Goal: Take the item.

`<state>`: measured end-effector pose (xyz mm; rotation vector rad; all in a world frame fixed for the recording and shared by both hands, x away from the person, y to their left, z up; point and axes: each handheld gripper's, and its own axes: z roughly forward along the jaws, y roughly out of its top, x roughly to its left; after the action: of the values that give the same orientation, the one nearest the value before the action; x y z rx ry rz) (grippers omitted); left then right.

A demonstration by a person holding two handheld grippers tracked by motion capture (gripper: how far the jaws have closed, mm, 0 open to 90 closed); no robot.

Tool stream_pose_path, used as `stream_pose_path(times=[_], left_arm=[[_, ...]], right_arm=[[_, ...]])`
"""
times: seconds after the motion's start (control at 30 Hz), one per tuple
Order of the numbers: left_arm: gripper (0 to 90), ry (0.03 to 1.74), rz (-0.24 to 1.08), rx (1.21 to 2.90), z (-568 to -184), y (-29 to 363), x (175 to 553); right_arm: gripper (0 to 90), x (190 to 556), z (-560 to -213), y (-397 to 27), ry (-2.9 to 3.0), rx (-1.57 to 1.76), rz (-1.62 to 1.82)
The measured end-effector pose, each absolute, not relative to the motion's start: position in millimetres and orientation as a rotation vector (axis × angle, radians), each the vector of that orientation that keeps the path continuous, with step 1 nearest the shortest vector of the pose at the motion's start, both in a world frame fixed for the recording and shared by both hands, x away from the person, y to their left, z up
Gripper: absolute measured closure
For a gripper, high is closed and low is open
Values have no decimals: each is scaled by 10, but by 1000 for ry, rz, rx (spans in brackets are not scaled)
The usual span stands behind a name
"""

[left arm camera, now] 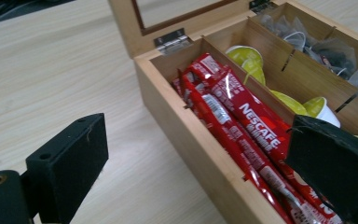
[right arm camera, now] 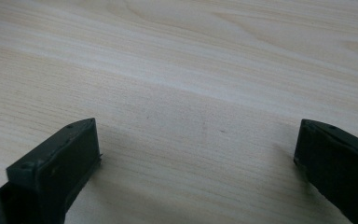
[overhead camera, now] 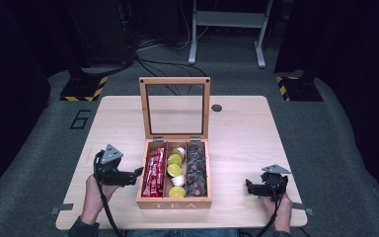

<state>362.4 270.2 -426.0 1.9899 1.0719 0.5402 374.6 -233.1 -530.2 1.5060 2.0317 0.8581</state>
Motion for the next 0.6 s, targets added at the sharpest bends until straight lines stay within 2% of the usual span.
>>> stream_pose_path(times=[0.3, 0.6], left_arm=[[71, 1048, 475, 2013, -4351, 2488, 3665], [82, 1030, 469, 2048, -4452, 2276, 3674]], right_arm=[[0, 3745, -5302, -2331, 2032, 1505, 858], [0, 3744, -5302, -2331, 2032, 1504, 858]])
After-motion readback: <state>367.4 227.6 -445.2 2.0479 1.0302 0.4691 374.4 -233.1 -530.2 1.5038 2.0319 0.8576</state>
